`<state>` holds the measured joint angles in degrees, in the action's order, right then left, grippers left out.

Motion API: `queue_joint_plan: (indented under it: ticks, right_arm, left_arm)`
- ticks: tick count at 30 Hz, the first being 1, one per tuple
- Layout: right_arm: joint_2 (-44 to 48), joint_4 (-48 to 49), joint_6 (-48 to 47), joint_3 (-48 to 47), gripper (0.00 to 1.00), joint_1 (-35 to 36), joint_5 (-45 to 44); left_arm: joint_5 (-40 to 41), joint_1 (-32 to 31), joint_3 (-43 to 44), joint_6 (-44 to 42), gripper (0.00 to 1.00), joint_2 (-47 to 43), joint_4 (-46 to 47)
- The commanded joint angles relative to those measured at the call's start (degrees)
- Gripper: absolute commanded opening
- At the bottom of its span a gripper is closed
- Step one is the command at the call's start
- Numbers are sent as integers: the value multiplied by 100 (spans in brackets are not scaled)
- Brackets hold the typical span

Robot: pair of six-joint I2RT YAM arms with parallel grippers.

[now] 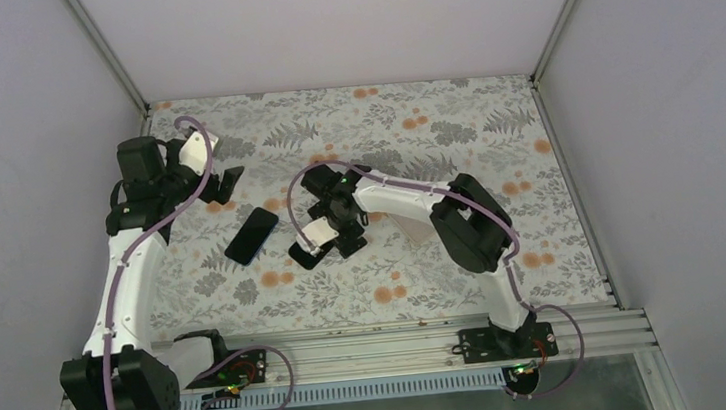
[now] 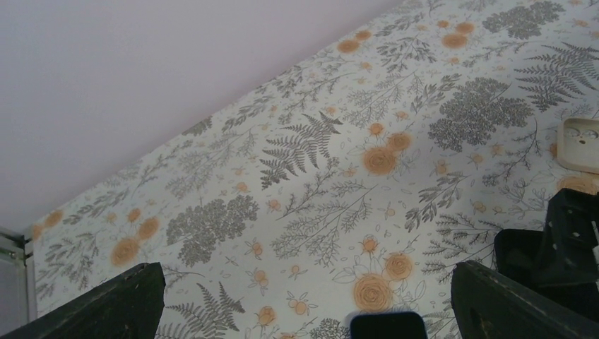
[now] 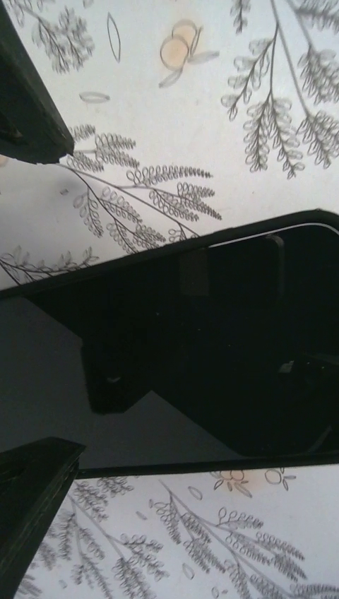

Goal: Take the phone out of the phone case
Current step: Pick up the phone at the center of the board.

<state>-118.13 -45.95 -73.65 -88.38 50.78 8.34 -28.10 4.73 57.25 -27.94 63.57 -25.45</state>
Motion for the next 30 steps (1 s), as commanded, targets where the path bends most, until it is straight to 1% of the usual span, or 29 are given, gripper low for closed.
queue_joint_plan:
  ticks: [1,7,18,22,27,30]
  right_arm:
    - [-326,-16,-517,-294,100,-60,-135]
    - [-592,-22,-673,-540,100,-60,-187]
    - [-922,-188,-1016,-906,99,-80,-342]
    - [-1300,-805,-1055,-1362,99,-88,-246]
    - [-1760,-1587,-1145,-1899,99,-96,-98]
    - [-2064,-1995,-1044,-2256,97,-100,-224]
  left_arm:
    - [-36,67,-112,-66,100,-23,127]
    - [-135,162,-287,-131,100,6,254]
    - [-427,357,-326,-149,100,199,377]
    - [-485,386,-413,-190,100,236,389]
    - [-797,397,-379,-442,100,338,60]
    - [-857,406,-376,-514,100,320,-31]
